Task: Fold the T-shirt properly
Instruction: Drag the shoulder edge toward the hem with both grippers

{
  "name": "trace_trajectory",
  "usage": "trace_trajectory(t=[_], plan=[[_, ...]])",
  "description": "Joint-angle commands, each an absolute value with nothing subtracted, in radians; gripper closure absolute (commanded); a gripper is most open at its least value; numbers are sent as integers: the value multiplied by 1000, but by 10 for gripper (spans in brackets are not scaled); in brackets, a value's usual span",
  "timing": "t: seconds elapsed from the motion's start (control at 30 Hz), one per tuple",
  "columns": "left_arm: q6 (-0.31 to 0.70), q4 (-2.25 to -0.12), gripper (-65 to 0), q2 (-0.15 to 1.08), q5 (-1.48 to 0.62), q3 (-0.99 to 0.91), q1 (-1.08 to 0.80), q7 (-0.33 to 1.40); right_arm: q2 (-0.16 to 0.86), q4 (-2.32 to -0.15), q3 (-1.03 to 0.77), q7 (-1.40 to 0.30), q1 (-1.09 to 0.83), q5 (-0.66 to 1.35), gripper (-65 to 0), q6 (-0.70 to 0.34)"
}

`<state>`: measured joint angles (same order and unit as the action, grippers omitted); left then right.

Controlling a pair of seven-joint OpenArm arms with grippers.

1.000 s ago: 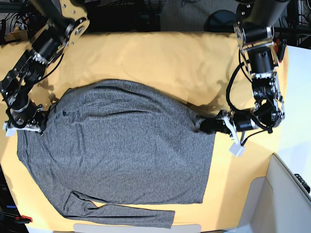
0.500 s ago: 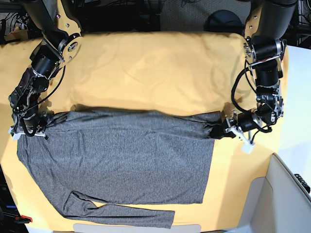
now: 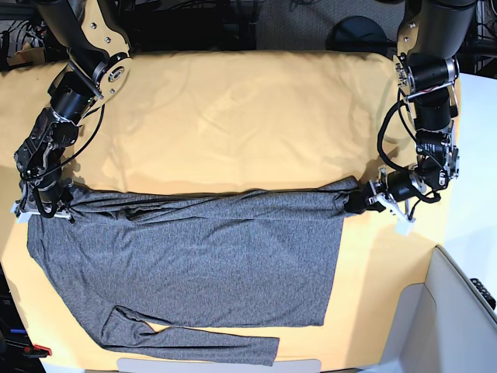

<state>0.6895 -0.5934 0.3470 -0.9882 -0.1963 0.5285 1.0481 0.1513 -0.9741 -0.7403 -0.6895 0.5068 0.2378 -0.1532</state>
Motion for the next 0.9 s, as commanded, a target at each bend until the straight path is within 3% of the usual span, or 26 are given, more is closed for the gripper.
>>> trace_trajectory(t=[0.0,0.1,0.17,0.33,0.37,0.43,0.67,0.87], plan=[[698,-608,-4,364,-1013,-197,550,1035,168,-990,-736,-657,527,243,0,-159],[698,-608,-10,364,-1013,-196,538,1027,168,-990,-736,-659,524,243,0,-159],[698,-608,-47,364,-1013,-196,536,1027,168,-989,-734,-665,524,243,-17,-159],[698,-613,-265,367,-1013,-176,538,1035,173,-932,-734,-665,527,242,-224,-159],[698,-613,-279,371,-1013,-151,539,1035,174,-928,-734,-665,527,242,-266,-159],[698,-613,-272,372,-1013,-108,541,1035,174,-926,-734,-662,527,242,-303,-159],[698,-613,-268,371,-1015,-76,542,1036,179,-952,-742,-665,538,260,-295,-163],[698,-613,-267,371,-1015,-74,542,1038,228,-980,-742,-665,541,446,-296,-162]])
